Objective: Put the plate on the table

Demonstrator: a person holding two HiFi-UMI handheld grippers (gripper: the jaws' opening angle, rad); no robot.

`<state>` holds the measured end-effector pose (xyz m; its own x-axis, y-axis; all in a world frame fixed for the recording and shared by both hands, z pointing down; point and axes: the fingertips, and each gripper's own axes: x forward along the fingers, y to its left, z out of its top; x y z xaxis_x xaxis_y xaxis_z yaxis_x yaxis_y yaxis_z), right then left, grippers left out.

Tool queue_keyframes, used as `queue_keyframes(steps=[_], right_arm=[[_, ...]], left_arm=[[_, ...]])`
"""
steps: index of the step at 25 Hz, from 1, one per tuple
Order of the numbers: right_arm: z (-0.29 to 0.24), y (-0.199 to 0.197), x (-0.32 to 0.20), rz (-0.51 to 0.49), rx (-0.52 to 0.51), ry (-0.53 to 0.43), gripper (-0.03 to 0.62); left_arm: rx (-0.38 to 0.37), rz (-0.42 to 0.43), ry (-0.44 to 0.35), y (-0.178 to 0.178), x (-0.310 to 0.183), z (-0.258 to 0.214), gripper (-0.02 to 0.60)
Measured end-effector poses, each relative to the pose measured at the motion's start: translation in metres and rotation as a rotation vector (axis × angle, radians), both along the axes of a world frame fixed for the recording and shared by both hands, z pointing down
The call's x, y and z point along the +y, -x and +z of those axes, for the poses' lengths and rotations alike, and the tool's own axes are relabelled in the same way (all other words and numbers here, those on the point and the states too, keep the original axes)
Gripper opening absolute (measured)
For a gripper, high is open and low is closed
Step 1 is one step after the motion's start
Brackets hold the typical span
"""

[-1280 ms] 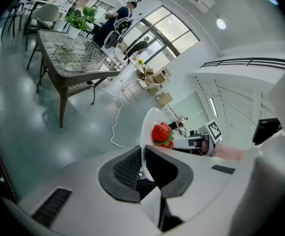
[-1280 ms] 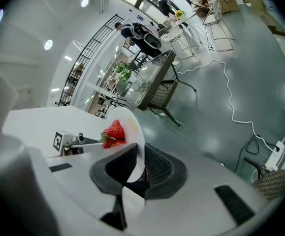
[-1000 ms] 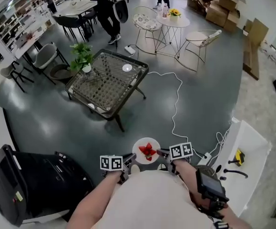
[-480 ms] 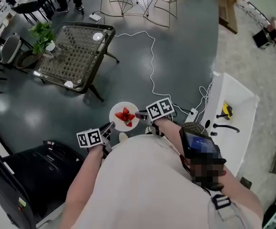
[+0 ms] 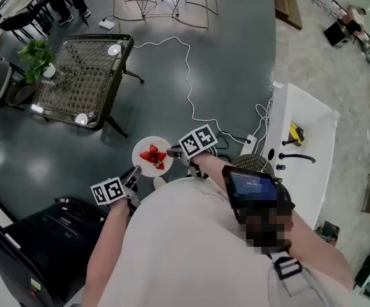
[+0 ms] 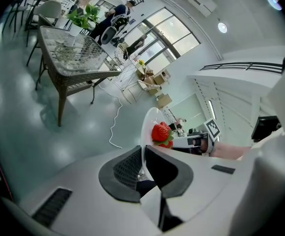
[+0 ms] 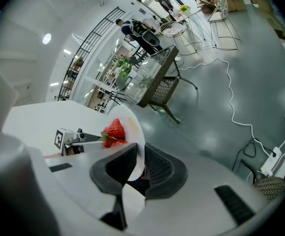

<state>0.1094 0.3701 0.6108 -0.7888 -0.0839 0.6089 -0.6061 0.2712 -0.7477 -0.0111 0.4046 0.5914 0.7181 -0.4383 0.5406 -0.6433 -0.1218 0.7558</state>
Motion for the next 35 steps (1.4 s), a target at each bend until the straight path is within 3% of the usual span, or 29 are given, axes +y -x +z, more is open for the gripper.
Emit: queue_keyframes(steps=[35], right_arm=[[0.004, 0.0054, 0.001, 0.03, 0.011, 0.013, 0.044]], left_arm=[[-0.003, 0.031, 0.007, 0.0058, -0.0023, 0.0051, 0.014]])
